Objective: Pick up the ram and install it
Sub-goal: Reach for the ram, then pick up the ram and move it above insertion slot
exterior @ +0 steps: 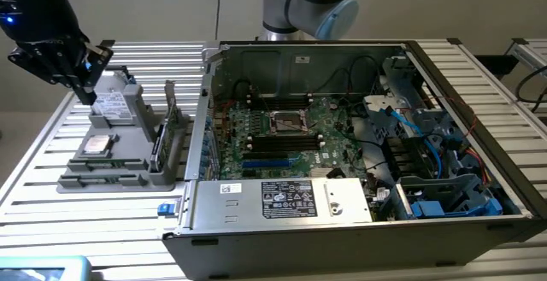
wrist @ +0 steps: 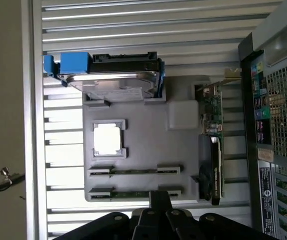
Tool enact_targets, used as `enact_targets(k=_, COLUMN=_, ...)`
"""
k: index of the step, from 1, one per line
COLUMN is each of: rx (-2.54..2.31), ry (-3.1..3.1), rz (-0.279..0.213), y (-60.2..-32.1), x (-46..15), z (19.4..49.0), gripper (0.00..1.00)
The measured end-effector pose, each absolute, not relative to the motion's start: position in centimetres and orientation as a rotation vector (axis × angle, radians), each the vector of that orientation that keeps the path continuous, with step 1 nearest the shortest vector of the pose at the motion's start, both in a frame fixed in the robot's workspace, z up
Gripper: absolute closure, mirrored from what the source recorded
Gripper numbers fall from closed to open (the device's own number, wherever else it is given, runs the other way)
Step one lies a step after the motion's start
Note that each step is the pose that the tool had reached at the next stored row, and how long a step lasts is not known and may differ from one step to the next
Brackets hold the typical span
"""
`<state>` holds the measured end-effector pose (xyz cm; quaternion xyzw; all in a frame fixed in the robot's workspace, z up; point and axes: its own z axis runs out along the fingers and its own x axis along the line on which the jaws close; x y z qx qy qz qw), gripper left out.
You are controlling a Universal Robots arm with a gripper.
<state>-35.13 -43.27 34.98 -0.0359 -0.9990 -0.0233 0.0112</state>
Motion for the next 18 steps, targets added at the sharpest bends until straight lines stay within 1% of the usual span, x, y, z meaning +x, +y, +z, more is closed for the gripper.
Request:
enact_targets(k=6, rx=-0.112, ry=-3.116, rz=-0.072, y=-43.3, x=-37.0, z=34.7, gripper=0.89)
enact_targets(k=18, rx=-0.111, ry=-3.116, rz=-0.072, y=-43.0, x=-37.2, z=34.6, gripper=0.89)
